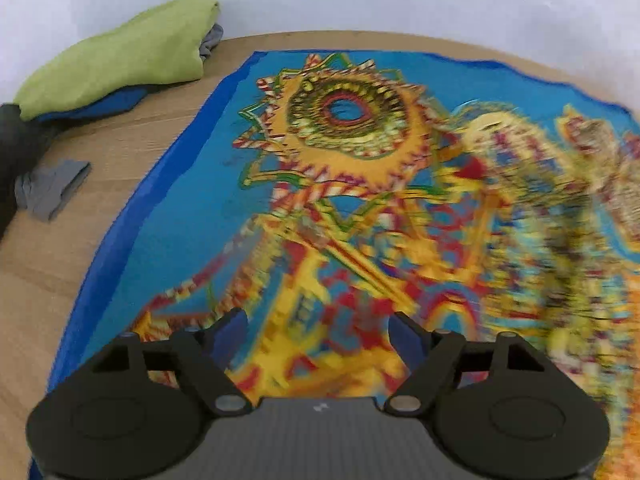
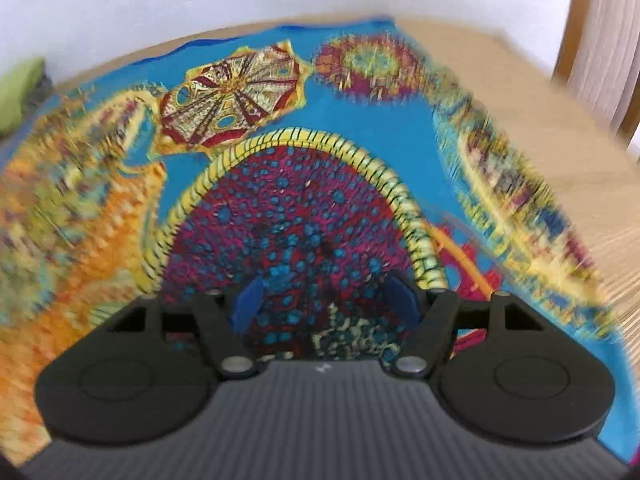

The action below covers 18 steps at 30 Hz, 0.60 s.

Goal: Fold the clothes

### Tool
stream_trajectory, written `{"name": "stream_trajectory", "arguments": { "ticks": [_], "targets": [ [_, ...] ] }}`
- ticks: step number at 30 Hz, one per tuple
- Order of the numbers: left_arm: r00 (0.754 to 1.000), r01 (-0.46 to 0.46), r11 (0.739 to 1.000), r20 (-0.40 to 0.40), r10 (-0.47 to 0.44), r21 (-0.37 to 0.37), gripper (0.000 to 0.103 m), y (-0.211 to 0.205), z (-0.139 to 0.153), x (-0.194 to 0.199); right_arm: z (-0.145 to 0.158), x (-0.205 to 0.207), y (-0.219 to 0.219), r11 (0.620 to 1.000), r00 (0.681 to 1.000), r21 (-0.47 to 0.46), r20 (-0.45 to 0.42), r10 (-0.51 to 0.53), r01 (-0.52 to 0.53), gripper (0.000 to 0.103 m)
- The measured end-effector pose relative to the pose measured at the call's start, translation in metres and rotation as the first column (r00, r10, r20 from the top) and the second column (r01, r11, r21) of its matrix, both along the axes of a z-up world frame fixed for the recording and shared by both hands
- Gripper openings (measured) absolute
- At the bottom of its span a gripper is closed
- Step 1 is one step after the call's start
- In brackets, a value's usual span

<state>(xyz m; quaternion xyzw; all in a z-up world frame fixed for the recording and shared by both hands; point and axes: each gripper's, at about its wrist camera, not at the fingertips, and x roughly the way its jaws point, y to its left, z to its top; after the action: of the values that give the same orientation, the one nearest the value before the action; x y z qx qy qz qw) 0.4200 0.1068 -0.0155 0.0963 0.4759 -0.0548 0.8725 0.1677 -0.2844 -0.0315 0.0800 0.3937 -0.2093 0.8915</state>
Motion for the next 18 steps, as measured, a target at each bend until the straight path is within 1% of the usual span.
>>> {"name": "stream_trajectory", "arguments": {
  "ticks": [1, 2, 3, 4, 5, 6, 7, 8, 9, 10, 11, 12, 13, 14, 15, 16, 17, 18],
  "targets": [
    [1.000, -0.021, 1.000, 0.007, 0.021, 0.000, 0.090, 0.010, -0.003, 0.003, 0.000, -0.002, 0.002, 1.000, 1.000, -0.027, -0.012, -0.007, 0.007, 0.072],
    [0.999, -0.043, 0.999, 0.013, 0.043, 0.000, 0.093, 0.021, -0.007, 0.006, 0.001, -0.006, -0.002, 0.999, 0.999, -0.017, -0.026, -0.038, 0.037, 0.073],
    [0.996, -0.091, 0.996, 0.015, 0.091, -0.003, 0.093, 0.036, -0.007, 0.008, 0.002, -0.009, -0.009, 0.997, 0.996, 0.002, -0.039, -0.079, 0.079, 0.073],
    [0.990, -0.140, 0.990, 0.020, 0.140, -0.005, 0.095, 0.053, -0.008, 0.010, 0.003, -0.013, -0.016, 0.993, 0.992, 0.013, -0.050, -0.118, 0.119, 0.074],
    [0.982, -0.189, 0.982, 0.026, 0.189, -0.002, 0.098, 0.071, -0.009, 0.013, 0.003, -0.017, -0.021, 0.988, 0.987, 0.005, -0.058, -0.152, 0.152, 0.077],
    [0.974, -0.225, 0.974, 0.030, 0.225, 0.002, 0.099, 0.089, -0.010, 0.016, 0.003, -0.021, -0.025, 0.984, 0.982, -0.016, -0.067, -0.177, 0.177, 0.078],
    [0.965, -0.260, 0.965, 0.036, 0.259, 0.029, 0.099, 0.105, -0.009, 0.021, 0.003, -0.025, -0.029, 0.979, 0.976, -0.037, -0.076, -0.203, 0.200, 0.079],
    [0.958, -0.286, 0.954, 0.049, 0.283, 0.089, 0.098, 0.115, -0.007, 0.026, 0.002, -0.028, -0.033, 0.974, 0.971, -0.055, -0.084, -0.224, 0.219, 0.079],
    [0.951, -0.308, 0.938, 0.065, 0.301, 0.157, 0.097, 0.123, -0.005, 0.031, 0.001, -0.030, -0.034, 0.971, 0.968, -0.067, -0.093, -0.234, 0.229, 0.079],
    [0.946, -0.323, 0.923, 0.065, 0.316, 0.208, 0.090, 0.128, -0.002, 0.036, 0.001, -0.028, -0.035, 0.969, 0.965, -0.078, -0.105, -0.241, 0.234, 0.079],
    [0.942, -0.335, 0.907, 0.060, 0.331, 0.254, 0.073, 0.132, 0.001, 0.041, 0.000, -0.027, -0.035, 0.967, 0.962, -0.088, -0.117, -0.248, 0.238, 0.079],
    [0.945, -0.327, 0.919, 0.046, 0.325, 0.218, 0.064, 0.131, 0.007, 0.043, 0.002, -0.024, -0.034, 0.966, 0.960, -0.098, -0.124, -0.252, 0.241, 0.079],
    [0.949, -0.313, 0.937, 0.030, 0.312, 0.158, 0.061, 0.129, 0.013, 0.045, 0.006, -0.020, -0.032, 0.965, 0.960, -0.106, -0.126, -0.251, 0.238, 0.077],
    [0.954, -0.299, 0.949, 0.014, 0.299, 0.096, 0.065, 0.126, 0.020, 0.046, 0.010, -0.015, -0.030, 0.965, 0.960, -0.114, -0.128, -0.249, 0.236, 0.076],
    [0.965, -0.264, 0.965, 0.011, 0.264, 0.008, 0.066, 0.117, 0.027, 0.048, 0.015, -0.009, -0.027, 0.968, 0.965, -0.119, -0.114, -0.235, 0.222, 0.076],
    [0.977, -0.213, 0.974, 0.009, 0.215, -0.078, 0.069, 0.103, 0.032, 0.051, 0.021, 0.002, -0.022, 0.975, 0.977, -0.113, -0.078, -0.200, 0.191, 0.076],
    [0.987, -0.159, 0.974, 0.010, 0.162, -0.160, 0.073, 0.087, 0.037, 0.056, 0.025, 0.015, -0.018, 0.981, 0.984, -0.100, -0.050, -0.171, 0.165, 0.076],
    [0.994, -0.105, 0.968, 0.006, 0.110, -0.228, 0.074, 0.072, 0.039, 0.060, 0.028, 0.029, -0.015, 0.986, 0.989, -0.085, -0.026, -0.143, 0.141, 0.076]
  ]
}}
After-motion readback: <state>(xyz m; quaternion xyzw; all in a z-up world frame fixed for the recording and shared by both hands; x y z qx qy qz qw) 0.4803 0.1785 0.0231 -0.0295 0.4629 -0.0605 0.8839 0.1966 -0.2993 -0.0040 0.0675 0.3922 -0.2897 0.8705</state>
